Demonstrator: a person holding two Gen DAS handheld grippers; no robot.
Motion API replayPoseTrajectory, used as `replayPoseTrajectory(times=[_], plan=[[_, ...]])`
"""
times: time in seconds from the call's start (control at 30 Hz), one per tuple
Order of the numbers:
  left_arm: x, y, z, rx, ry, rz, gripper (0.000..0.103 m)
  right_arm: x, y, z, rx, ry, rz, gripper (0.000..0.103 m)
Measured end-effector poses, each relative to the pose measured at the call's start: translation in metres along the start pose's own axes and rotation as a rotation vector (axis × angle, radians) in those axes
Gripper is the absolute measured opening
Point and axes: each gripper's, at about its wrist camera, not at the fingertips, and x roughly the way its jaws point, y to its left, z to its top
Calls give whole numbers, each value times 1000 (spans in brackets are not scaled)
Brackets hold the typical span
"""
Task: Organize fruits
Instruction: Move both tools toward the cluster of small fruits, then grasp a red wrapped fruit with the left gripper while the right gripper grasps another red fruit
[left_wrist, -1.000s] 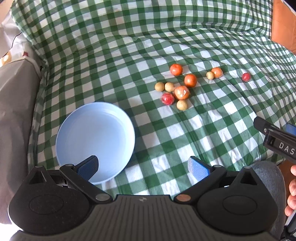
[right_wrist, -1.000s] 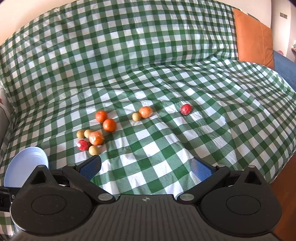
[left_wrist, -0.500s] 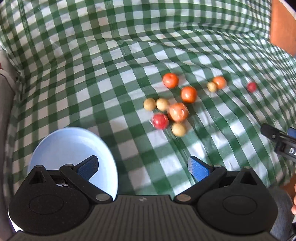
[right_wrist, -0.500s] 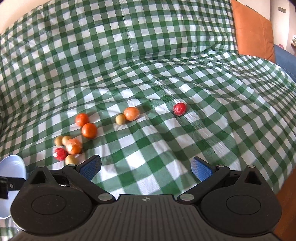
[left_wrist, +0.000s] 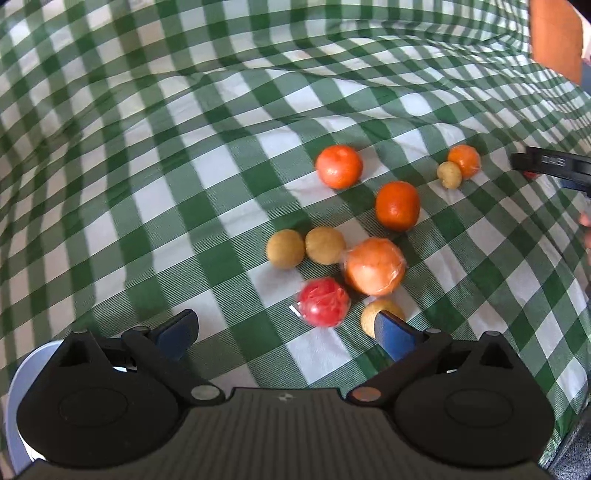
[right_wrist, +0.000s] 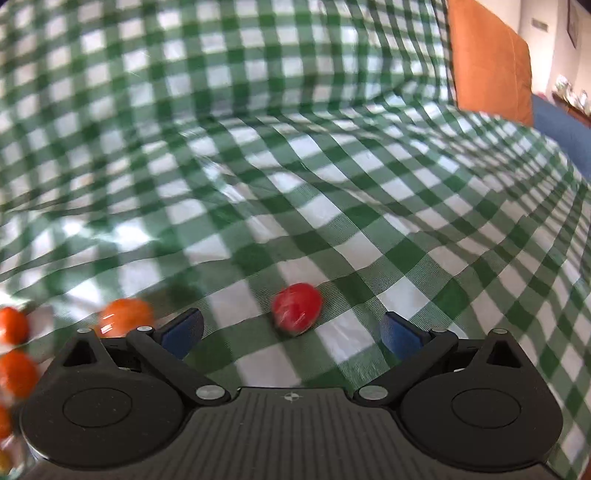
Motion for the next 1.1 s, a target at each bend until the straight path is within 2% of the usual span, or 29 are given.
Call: replayPoseTrajectory(times=[0.07,0.13,0.2,0.23,0.27,0.3,0.33,0.37,0.4,0.43,0.5,0.57,0.7,0.73,0.77,0.8,0.83,0.97,1.1], plan=[[2,1,3,-5,-20,-14,100,15,-3,0,19,20,6,97],[1,3,6,-21,-27,-44,91,27,-1,-1,12,39,3,95],[0,5,10,-40,-19,-77,65,32,0,-5,0,25,13,91],[-2,6,12,-48,-10,-92,58,32,2,-6,-8,12,19,88],[-3,7,12,-55,2,-105,46,31,3,-7,-17,0,27,79],[-3,8,12,-63,10,-123,40,28,4,-8,-29,-10,28,66],[-3,9,11,-70,14,-135,38,26,5,-8,-44,-17,33,59],[-3,9,9,-72,14,-139,38,24,7,-7,-59,-21,34,44],[-3,8,7,-69,12,-136,39,21,7,-7,-74,-22,39,34],[-4,8,5,-66,10,-136,40,19,8,-6,-85,-21,41,33],[-2,9,2,-76,20,-122,54,18,7,-4,-83,-9,44,33],[3,12,2,-84,30,-116,61,17,4,-2,-55,1,49,33],[9,15,6,-109,47,-141,60,23,3,-6,-37,2,60,35],[10,13,7,-103,42,-140,59,24,4,-7,-38,-1,58,36],[9,11,7,-94,34,-144,51,26,5,-6,-48,-2,53,36],[8,8,8,-79,29,-162,32,27,7,-6,-64,-2,50,37],[7,4,8,-62,26,-180,29,29,8,-5,-80,0,50,35],[-2,-6,3,-11,-3,-144,29,23,11,-7,-133,-6,53,32],[-24,3,-7,-62,-20,-136,29,-6,13,-10,-152,-38,68,32]])
